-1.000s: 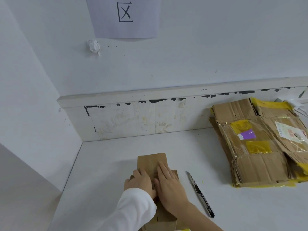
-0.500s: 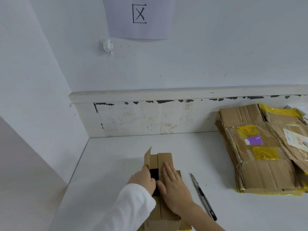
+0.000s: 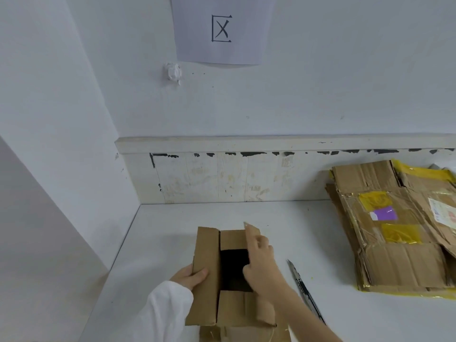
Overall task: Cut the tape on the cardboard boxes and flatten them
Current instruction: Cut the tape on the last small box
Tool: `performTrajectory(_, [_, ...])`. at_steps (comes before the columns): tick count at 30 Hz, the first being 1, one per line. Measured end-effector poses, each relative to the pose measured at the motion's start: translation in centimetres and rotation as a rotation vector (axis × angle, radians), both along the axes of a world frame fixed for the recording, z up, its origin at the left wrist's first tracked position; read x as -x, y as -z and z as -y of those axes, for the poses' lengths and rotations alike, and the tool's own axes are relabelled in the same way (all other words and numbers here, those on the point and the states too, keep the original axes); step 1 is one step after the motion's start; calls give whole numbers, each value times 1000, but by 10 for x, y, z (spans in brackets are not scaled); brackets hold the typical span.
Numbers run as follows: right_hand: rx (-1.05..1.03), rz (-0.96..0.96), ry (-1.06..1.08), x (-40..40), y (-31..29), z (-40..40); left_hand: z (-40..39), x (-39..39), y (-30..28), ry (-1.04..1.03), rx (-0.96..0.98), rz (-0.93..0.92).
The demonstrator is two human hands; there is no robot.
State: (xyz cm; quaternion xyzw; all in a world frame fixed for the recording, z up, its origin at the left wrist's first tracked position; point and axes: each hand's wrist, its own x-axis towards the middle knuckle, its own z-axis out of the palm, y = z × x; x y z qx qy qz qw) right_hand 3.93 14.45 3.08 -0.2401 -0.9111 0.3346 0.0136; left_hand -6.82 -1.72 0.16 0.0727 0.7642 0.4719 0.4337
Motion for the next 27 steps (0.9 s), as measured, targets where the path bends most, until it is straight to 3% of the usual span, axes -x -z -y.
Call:
performTrajectory(3, [382, -131, 16, -30, -7, -40, -3, 1, 0, 33, -31, -14])
performTrajectory(8, [733, -164, 151, -60, 16, -69, 11, 8, 9, 0, -12, -54])
performTrajectory(12, [499, -111, 135, -53, 40, -49, 18, 4, 19, -76, -40, -257])
performTrajectory(14, [120, -104, 61, -48, 49, -46, 16, -3, 17, -27, 53, -624])
performTrajectory(16, [-269, -18, -40, -43, 48, -46, 12, -8, 16, 233, 185, -1047])
performTrajectory(17, [-351, 13, -91, -41, 46, -46, 8, -11, 13, 401, 207, -1119])
performTrajectory(21, [-389, 100, -210, -32, 32, -50, -6, -22, 1, 852, 272, -947])
performTrajectory(27, [-481, 162, -213, 1, 11, -60, -24, -32, -23, 965, 296, -860])
